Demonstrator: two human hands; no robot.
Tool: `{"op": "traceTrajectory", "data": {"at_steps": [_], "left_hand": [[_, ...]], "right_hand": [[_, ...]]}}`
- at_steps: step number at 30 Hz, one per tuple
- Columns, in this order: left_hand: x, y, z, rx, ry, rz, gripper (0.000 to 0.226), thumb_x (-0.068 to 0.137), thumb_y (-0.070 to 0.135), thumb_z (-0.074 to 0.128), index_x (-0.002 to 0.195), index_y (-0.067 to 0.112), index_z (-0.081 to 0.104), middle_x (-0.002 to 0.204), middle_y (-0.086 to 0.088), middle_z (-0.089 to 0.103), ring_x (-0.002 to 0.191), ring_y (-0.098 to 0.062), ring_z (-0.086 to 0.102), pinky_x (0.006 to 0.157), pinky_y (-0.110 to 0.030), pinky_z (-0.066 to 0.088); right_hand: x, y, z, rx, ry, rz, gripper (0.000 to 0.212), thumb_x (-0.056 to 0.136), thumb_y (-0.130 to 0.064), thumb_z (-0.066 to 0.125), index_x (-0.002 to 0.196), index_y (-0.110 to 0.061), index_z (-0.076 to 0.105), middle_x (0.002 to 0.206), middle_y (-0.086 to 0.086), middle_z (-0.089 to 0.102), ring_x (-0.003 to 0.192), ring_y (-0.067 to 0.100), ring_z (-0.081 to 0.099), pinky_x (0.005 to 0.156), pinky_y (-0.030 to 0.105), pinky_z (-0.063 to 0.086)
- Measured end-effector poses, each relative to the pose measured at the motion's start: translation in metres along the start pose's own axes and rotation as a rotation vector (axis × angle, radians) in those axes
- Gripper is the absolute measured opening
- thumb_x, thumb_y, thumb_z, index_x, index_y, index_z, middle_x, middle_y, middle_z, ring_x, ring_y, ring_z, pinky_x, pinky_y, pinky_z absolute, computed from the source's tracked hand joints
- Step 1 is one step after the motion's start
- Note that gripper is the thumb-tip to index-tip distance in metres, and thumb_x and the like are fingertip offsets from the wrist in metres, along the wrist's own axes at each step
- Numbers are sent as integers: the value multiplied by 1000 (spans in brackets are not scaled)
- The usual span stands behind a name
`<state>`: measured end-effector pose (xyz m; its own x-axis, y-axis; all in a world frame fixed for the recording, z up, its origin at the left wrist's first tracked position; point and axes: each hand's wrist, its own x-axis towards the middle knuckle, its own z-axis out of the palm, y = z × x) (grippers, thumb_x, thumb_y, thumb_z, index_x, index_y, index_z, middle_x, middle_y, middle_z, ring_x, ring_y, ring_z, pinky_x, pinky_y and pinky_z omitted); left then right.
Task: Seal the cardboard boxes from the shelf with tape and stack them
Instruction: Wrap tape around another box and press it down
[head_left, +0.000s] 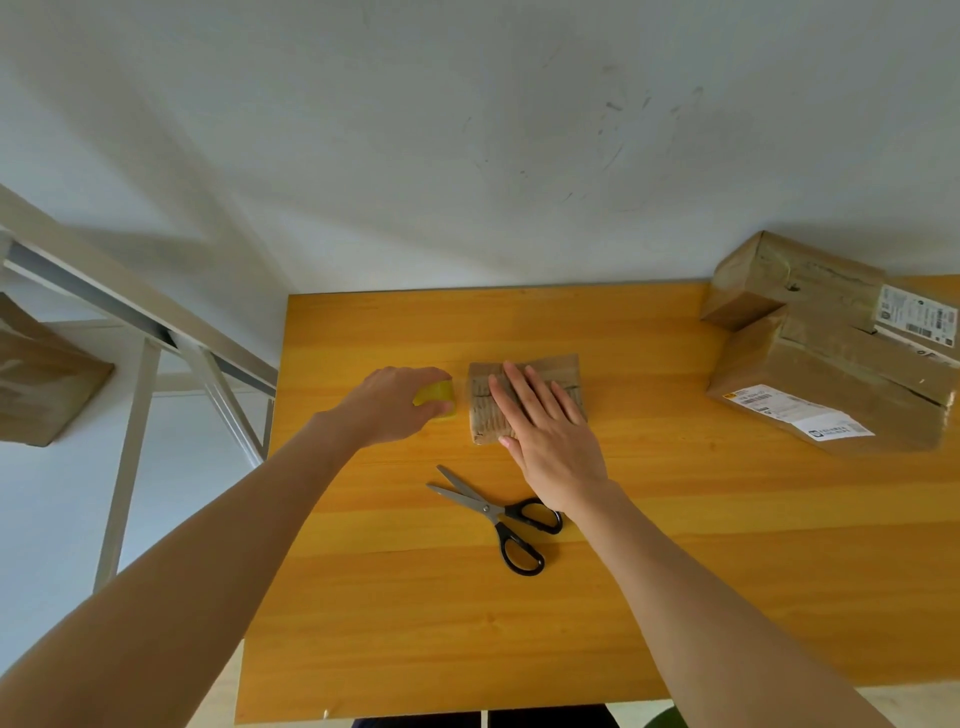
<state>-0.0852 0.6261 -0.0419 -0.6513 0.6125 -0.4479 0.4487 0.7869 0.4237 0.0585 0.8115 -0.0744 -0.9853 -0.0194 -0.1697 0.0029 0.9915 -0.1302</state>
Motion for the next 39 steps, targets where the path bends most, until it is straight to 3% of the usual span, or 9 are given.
{"op": "traceTrajectory", "data": {"at_steps": [5, 8, 11, 15, 18, 23, 32, 35, 39], "left_hand": [[7, 2, -1, -37, -54, -25, 47, 94, 46, 52, 138, 31, 45, 136, -2, 54, 124, -27, 49, 98, -40, 42], [3, 3, -2, -150, -55, -11, 35, 92, 42, 58, 124, 37, 49, 118, -7, 63, 108, -29, 57, 86, -40, 47], [0, 3, -5, -222, -40, 1, 25, 89, 40, 62, 112, 37, 53, 100, -12, 64, 94, -29, 59, 76, -41, 48], [0, 3, -12, -243, -22, 25, 22, 85, 37, 67, 104, 39, 55, 82, 4, 56, 70, -9, 51, 58, -28, 40], [1, 3, -15, -255, -24, 23, 24, 83, 35, 70, 105, 36, 58, 81, 2, 57, 63, -7, 47, 56, -27, 38], [1, 7, -19, -268, -29, 13, 27, 81, 32, 71, 106, 32, 62, 90, -7, 62, 75, -23, 56, 68, -37, 48], [2, 7, -28, -265, -53, 60, 25, 82, 31, 72, 105, 31, 63, 78, 2, 53, 64, -14, 48, 57, -25, 40], [5, 9, -29, -240, -60, 75, 25, 81, 31, 73, 104, 31, 62, 82, 3, 53, 68, -14, 50, 58, -26, 41], [9, 10, -28, -207, -48, 74, 28, 80, 32, 73, 105, 29, 63, 86, 8, 50, 76, -13, 51, 63, -27, 40]], "right_hand": [[2, 1, -4, 19, -22, -17, 72, 103, -44, 34, 149, -25, -18, 161, -1, -19, 150, 19, -10, 122, 37, -3], [-2, -1, -9, 61, -41, -15, 75, 103, -43, 37, 151, -21, -15, 161, 2, -16, 150, 19, -11, 123, 37, 1], [-27, -5, -10, 49, 136, -26, 62, 98, -29, 51, 151, -7, 29, 159, 13, 22, 146, 26, 25, 118, 40, 27], [-62, -12, 10, 17, 263, -106, 33, 82, -21, 75, 110, -7, 67, 119, 13, 63, 100, 26, 65, 84, 36, 55], [-78, -16, 20, 26, 97, -105, 26, 83, -30, 75, 96, -9, 68, 99, 6, 64, 82, 21, 66, 71, 32, 55], [-89, -21, 35, 93, -207, 2, 47, 98, -44, 46, 132, -11, 48, 130, 3, 46, 119, 21, 48, 100, 33, 41], [-83, -42, 34, 104, -256, 228, 36, 98, -35, 49, 125, -12, 44, 120, 2, 52, 107, 18, 53, 80, 25, 42], [-84, -46, 28, 344, -271, 326, 27, 93, -34, 57, 110, -16, 44, 92, -4, 61, 75, 11, 58, 57, 23, 41], [-87, -51, 21, 972, -333, 489, 53, 74, -56, 76, 89, -17, 44, 68, -6, 52, 53, 8, 49, 50, 21, 41]]}}
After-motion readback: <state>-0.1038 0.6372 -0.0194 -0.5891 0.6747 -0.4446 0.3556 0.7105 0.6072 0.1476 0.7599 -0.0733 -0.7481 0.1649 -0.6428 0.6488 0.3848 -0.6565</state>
